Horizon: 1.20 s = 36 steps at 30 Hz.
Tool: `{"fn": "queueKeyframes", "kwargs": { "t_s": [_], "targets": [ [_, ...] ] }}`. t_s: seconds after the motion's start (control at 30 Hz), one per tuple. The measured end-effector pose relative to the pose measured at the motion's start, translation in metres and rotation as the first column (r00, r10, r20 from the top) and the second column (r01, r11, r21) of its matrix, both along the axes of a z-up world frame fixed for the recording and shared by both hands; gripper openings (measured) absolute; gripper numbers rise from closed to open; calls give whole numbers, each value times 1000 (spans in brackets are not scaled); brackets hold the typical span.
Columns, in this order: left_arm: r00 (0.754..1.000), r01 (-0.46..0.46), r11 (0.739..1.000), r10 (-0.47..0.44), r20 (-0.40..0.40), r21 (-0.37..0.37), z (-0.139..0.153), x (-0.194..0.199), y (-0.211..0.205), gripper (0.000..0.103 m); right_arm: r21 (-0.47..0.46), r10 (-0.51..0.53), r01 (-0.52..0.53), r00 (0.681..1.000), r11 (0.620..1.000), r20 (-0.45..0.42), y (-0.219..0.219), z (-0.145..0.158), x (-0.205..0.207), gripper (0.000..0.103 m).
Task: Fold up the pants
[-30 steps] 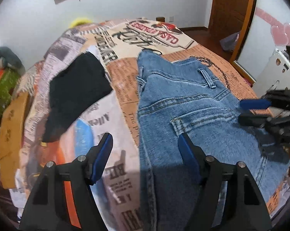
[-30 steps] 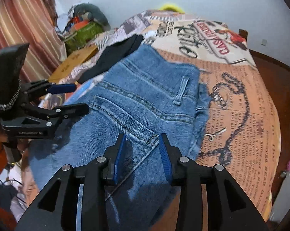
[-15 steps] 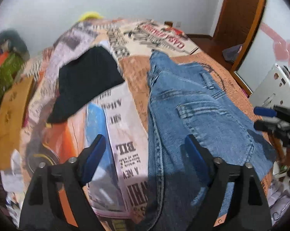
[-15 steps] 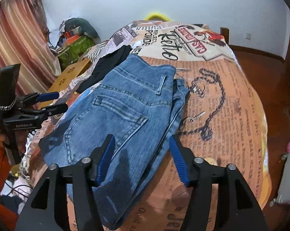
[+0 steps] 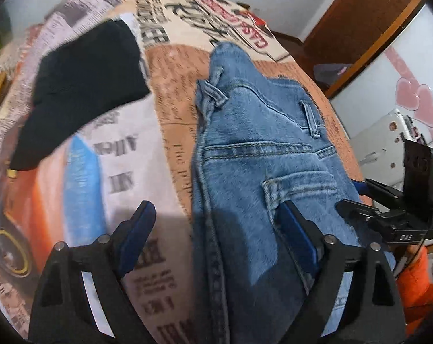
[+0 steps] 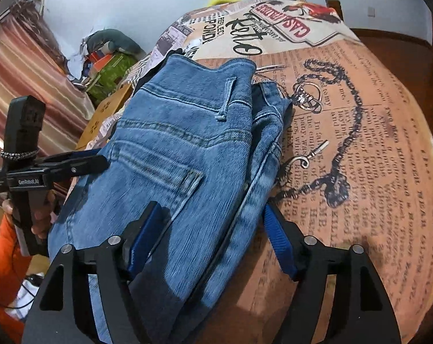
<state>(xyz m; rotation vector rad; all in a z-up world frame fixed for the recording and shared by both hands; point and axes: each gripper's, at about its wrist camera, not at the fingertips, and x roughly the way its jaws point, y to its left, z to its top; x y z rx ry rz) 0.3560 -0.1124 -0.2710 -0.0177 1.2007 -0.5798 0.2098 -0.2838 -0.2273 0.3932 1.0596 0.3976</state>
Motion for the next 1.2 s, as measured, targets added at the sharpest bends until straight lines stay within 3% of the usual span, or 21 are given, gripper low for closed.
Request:
{"fn": "queueKeyframes", "kwargs": {
  "t_s": [0.17,0.47,0.57,0.73,0.83,0.9,1.2],
  "targets": [
    [992,16,996,-26,-120,-86,-14,19,-1,94,104,6,-2,999,995,-44,-8,-14,12,74],
    [987,84,988,-101,-127,-131,-20,33,-34,95,169,37,-26,997,985,-67,-7,-23,30,80],
    [990,95,990,-106,-97,-108,-15,32,-46,89,152,27,-17,998,988,-64,-6,-20,33,79],
    [994,105,992,-107,-22,-71,-4,23,-47,71,91,20,-17,1000,996,-22,-4,-6,31,60],
    [995,102,993,-101,13,-58,5,16,-44,67,77,2,-1,1000,997,-6,-7,0,30,45],
    [994,103,993,-101,34,-57,11,13,-43,64,88,-4,4,1000,996,5,-10,5,28,41],
    [977,100,994,-88,197,-52,65,-16,-32,56,16,23,-25,989,1000,147,5,55,13,36]
  ]
}}
